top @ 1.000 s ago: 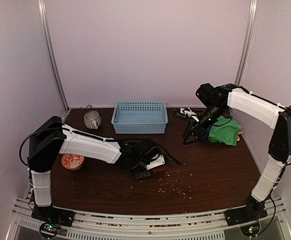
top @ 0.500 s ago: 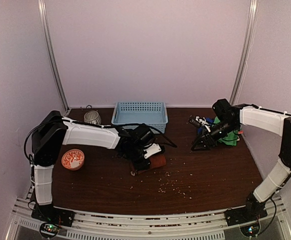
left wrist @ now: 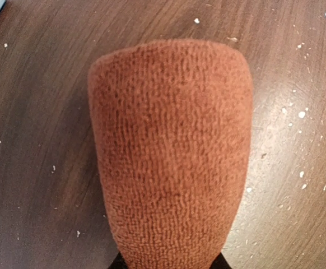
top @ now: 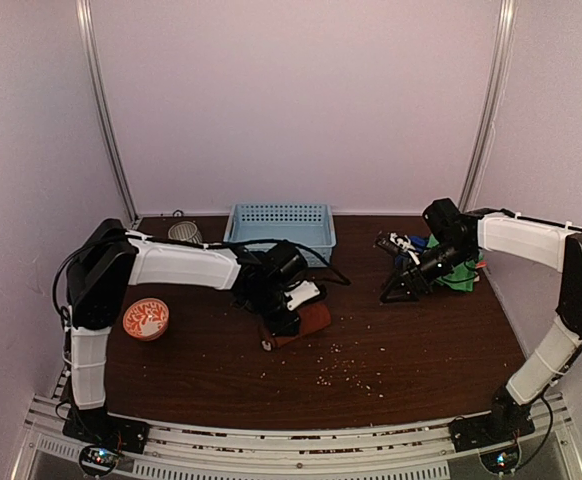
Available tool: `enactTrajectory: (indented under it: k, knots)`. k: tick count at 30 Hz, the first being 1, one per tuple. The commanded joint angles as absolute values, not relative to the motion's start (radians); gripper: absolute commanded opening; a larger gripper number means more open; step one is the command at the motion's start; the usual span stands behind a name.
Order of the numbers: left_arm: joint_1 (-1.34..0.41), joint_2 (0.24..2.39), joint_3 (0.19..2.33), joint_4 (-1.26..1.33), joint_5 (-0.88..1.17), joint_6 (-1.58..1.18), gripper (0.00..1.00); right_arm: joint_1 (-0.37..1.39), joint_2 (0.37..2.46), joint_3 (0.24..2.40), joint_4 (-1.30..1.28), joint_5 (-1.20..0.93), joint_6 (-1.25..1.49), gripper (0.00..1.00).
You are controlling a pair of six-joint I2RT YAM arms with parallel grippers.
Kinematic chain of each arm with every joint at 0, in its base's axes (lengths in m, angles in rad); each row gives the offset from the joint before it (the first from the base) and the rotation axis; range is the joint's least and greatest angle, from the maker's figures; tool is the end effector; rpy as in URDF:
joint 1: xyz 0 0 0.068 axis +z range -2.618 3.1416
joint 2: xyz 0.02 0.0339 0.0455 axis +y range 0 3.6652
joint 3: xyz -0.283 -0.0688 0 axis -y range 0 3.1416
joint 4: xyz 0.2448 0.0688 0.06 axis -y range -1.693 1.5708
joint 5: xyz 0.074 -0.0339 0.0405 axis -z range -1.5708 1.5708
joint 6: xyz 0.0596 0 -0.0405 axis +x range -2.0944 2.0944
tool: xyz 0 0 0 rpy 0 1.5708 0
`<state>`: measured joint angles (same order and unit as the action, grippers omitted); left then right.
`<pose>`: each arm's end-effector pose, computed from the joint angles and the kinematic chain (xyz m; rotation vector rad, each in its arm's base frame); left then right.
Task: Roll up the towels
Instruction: Pick up the towel from the center of the board, then adjust the storage box at the center of the board.
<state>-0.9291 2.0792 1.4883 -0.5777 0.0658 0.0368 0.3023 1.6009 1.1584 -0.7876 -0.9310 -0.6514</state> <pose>0.2642 -0.3602 0.1513 1.3115 2.4608 -0.3281 0.2837 0.1385 0.2425 -1.3008 2.0608 1.1285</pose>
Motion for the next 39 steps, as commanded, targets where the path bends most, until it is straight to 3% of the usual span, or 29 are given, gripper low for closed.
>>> enactTrajectory:
  k: [1, 15, 25, 33, 39]
  knots:
    - [-0.916, 2.104, 1.531, -0.631, 0.007, 0.013, 0.00, 0.298, 1.610, 1.170, -0.779, -0.938, -0.664, 0.53]
    - [-0.901, 2.096, 1.686, -0.681, -0.162, -0.018, 0.00, 0.298, 1.618, 1.170, -0.787, -0.928, -0.669, 0.53]
    - [-0.846, 2.158, 2.014, -0.707, -0.356, -0.097, 0.00, 0.295, 1.623, 1.166, -0.789, -0.916, -0.673, 0.53]
    - [-0.766, 2.348, 2.337, -0.707, -0.483, -0.136, 0.00, 0.290, 1.615, 1.157, -0.787, -0.901, -0.673, 0.53]
    - [-0.699, 2.440, 2.422, -0.618, -0.444, -0.190, 0.00, 0.288, 1.615, 1.148, -0.786, -0.901, -0.673, 0.53]
